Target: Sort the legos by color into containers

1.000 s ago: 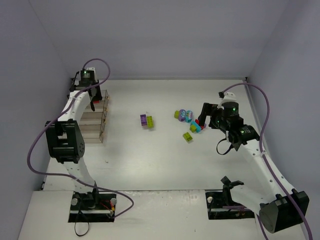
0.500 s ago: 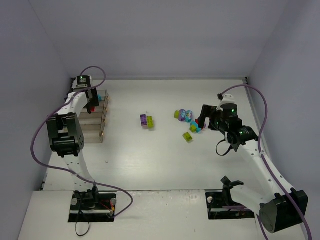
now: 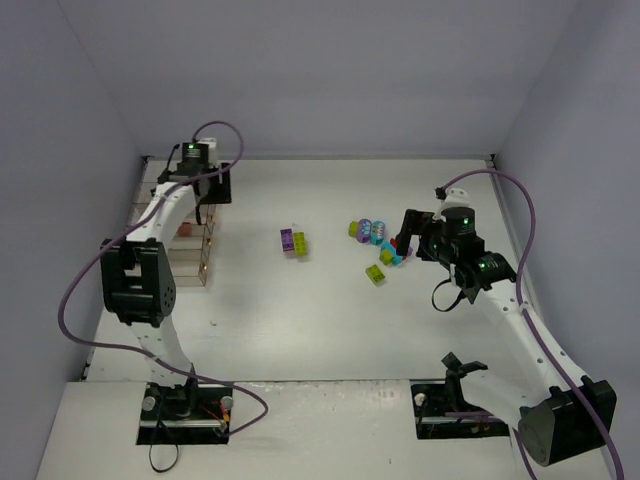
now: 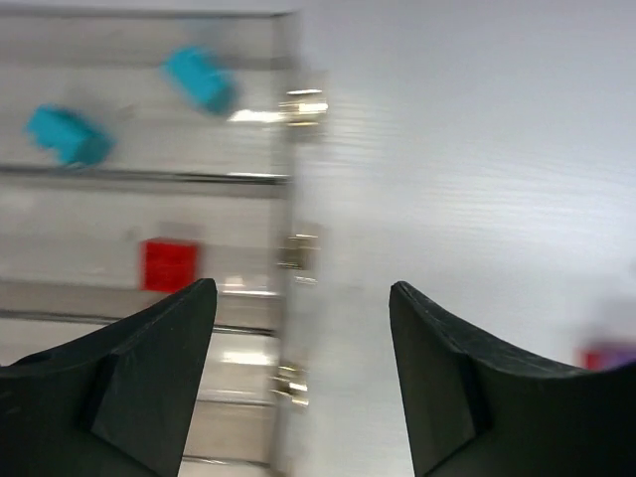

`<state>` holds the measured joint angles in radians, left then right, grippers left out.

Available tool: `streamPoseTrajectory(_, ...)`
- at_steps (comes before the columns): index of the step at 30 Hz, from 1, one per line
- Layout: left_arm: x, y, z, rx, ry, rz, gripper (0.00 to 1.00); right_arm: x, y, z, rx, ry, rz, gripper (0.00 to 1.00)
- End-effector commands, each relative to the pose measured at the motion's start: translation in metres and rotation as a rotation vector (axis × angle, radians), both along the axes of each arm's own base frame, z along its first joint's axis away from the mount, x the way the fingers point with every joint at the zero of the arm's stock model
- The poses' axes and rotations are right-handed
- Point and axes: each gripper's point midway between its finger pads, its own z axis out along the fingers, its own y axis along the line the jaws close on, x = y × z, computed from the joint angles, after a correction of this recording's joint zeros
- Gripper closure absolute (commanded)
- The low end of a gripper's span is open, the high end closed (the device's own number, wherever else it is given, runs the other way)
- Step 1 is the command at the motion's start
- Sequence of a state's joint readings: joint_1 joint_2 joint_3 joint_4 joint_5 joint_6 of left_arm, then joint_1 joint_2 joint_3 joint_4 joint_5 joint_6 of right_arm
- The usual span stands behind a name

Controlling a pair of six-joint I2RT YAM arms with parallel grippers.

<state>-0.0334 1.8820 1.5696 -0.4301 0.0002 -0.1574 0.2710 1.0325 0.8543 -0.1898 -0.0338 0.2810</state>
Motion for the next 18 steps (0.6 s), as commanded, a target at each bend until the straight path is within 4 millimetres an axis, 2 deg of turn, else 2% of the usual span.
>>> streamPoseTrajectory(1,-0.013,-0.094,0.081,-0.058,-0.188,-0.253,0.36,0.011,0.003,0.017,0.016,-0.068,-0.013,0.0)
streamPoseTrajectory(2,-0.021,-0.13,0.083,-0.076,-0.199,-0.333,0.36,0.011,0.002,0.016,0.018,-0.064,-0.021,0.0)
streamPoseTrajectory(5,-0.042,-0.191,0.084,-0.121,-0.198,-0.487,0.36,0.012,-0.005,0.014,0.007,-0.061,-0.064,0.0)
streamPoseTrajectory(6,-0.058,-0.226,0.083,-0.131,-0.194,-0.571,0.35,0.012,-0.008,0.013,0.01,-0.06,-0.091,0.0)
streamPoseTrajectory(8,-0.073,-0.261,0.078,-0.145,-0.189,-0.643,0.35,0.01,-0.014,0.012,0.004,-0.061,-0.123,0.0)
streamPoseTrajectory(9,-0.09,-0.289,0.076,-0.165,-0.181,-0.71,0.35,0.009,-0.018,0.011,0.003,-0.059,-0.152,0.0)
streamPoseTrajectory(11,-0.103,-0.319,0.065,-0.181,-0.17,-0.768,0.35,0.008,-0.035,0.009,-0.031,-0.054,-0.233,0.0)
streamPoseTrajectory(12,-0.119,-0.342,0.061,-0.189,-0.161,-0.824,0.35,0.007,-0.041,0.009,-0.04,-0.052,-0.264,0.0)
streamPoseTrajectory(13,-0.124,-0.354,0.049,-0.182,-0.139,-0.852,0.35,0.007,-0.047,0.01,-0.037,-0.051,-0.296,0.0)
streamPoseTrajectory(15,-0.133,-0.375,0.044,-0.184,-0.135,-0.899,0.35,0.003,-0.064,0.008,-0.047,-0.038,-0.366,0.0)
streamPoseTrajectory(16,-0.144,-0.393,0.036,-0.193,-0.118,-0.949,0.35,0.0,-0.073,0.008,-0.038,-0.034,-0.405,0.0)
streamPoseTrajectory(17,-0.148,-0.401,0.033,-0.187,-0.116,-0.975,0.34,-0.001,-0.078,0.009,-0.034,-0.034,-0.425,0.0)
streamPoseTrajectory(18,-0.151,-0.407,0.03,-0.184,-0.118,-0.994,0.28,-0.003,-0.082,0.007,-0.03,-0.029,-0.44,0.0)
